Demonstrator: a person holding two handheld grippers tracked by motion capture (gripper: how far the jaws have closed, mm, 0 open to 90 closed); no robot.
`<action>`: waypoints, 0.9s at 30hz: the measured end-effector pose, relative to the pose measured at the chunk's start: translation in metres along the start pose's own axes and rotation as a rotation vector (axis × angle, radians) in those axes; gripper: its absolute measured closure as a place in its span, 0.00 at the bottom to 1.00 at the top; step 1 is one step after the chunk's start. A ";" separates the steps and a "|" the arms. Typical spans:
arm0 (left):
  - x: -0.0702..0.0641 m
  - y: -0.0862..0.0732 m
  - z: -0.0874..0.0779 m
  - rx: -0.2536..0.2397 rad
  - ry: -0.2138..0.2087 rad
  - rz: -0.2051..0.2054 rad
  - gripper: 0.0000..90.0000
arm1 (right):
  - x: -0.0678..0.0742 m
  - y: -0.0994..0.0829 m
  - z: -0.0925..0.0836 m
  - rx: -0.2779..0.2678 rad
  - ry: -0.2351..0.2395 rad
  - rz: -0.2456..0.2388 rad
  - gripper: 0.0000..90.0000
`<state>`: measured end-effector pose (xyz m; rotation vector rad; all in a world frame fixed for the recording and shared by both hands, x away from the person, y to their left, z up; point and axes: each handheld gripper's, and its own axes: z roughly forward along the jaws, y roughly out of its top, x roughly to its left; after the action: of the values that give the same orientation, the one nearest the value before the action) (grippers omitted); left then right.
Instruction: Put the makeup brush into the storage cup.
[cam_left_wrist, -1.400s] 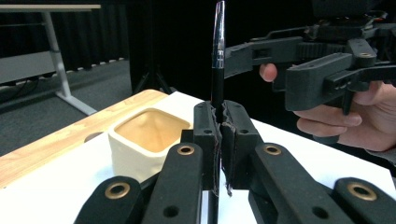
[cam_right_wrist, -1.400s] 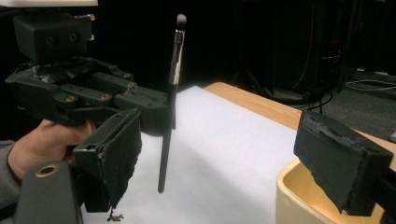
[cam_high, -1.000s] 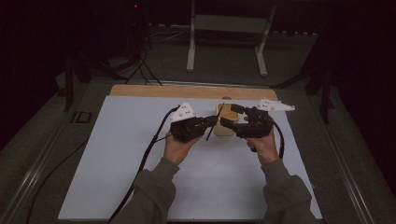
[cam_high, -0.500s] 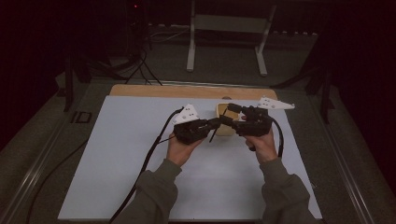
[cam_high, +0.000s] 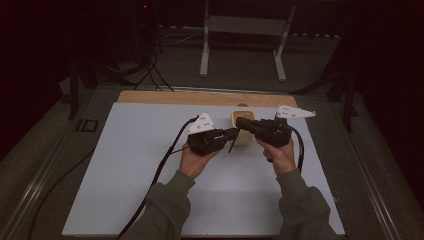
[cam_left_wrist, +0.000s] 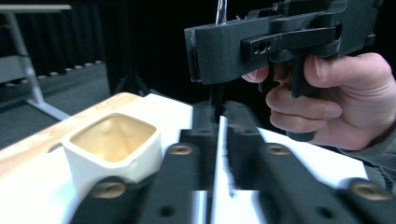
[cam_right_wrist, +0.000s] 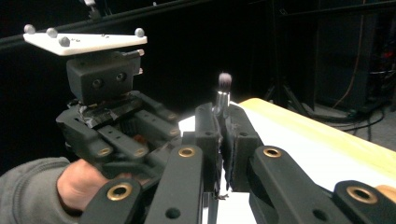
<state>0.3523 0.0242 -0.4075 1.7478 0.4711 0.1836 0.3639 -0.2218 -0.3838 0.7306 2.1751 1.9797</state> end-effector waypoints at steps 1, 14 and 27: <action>0.000 -0.001 0.000 0.007 0.007 0.003 0.72 | 0.000 0.000 0.000 0.000 -0.005 -0.002 0.95; 0.003 0.001 -0.003 0.021 0.065 -0.024 0.29 | 0.000 0.002 -0.003 0.000 -0.018 -0.012 0.95; 0.002 0.002 -0.005 0.047 0.088 -0.019 0.17 | -0.001 0.003 -0.004 -0.001 -0.027 -0.013 0.95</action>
<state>0.3528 0.0294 -0.4045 1.7864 0.5595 0.2382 0.3641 -0.2261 -0.3805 0.7366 2.1574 1.9531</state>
